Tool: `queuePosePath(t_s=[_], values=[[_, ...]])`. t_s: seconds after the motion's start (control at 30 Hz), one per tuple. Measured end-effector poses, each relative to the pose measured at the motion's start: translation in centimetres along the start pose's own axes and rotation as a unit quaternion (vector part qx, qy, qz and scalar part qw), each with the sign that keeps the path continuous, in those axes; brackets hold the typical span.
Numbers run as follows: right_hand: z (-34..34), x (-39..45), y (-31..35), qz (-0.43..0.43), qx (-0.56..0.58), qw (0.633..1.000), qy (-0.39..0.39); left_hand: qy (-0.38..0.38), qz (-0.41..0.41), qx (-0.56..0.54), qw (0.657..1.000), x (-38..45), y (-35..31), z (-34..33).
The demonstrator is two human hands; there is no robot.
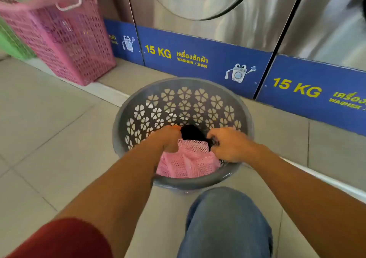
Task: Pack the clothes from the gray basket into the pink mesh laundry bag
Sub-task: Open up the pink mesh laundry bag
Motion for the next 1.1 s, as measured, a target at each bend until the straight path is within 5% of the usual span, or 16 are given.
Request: queuePosePath(t_s=[0.17, 0.27, 0.37, 0.47, 0.63, 0.77, 0.97, 1.1], values=[[0.4, 0.2, -0.8, -0.006, -0.07, 0.997, -0.042, 0.076, 0.055, 0.055, 0.994, 3.0, 0.0, -3.0], [0.6, 0.5, -1.2, -0.005, -0.064, 0.996, -0.054, 0.002, 0.036, 0.067, 0.997, 5.1, -0.4, -2.8], [0.8, 0.5, -1.2, -0.005, -0.055, 0.997, -0.061, -0.062, 0.034, -0.112, 0.991, 4.8, -1.1, 0.4], [1.4, 0.2, -1.5, -0.015, -0.03, 0.994, -0.104, -0.142, 0.054, -0.296, 0.943, 3.2, -1.4, 4.5], [3.0, -1.1, -2.2, -0.025, 0.095, 0.97, -0.223, -0.235, 0.07, -0.402, 0.882, -0.7, 0.0, 9.3], [4.0, -2.1, -2.9, -0.031, 0.263, 0.932, -0.246, -0.28, 0.025, -0.448, 0.849, -4.8, -1.8, 14.1], [9.9, -5.2, -0.6, 0.031, 0.387, 0.883, -0.264, -0.196, -0.119, -0.629, 0.743, -11.2, -10.5, 21.4], [15.9, -9.4, -3.4, -0.009, 0.339, 0.862, -0.375, -0.126, -0.226, -0.64, 0.723, -14.1, -15.8, 24.0]])
Point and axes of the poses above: each hand's wrist, its own x-axis towards the middle knuckle, its own z-axis out of the back of the hand, y = z × x, the point moved 10 cm from there along x, towards the middle knuckle, and after that the axes turned 5 degrees about z, right-handed, at the moved point
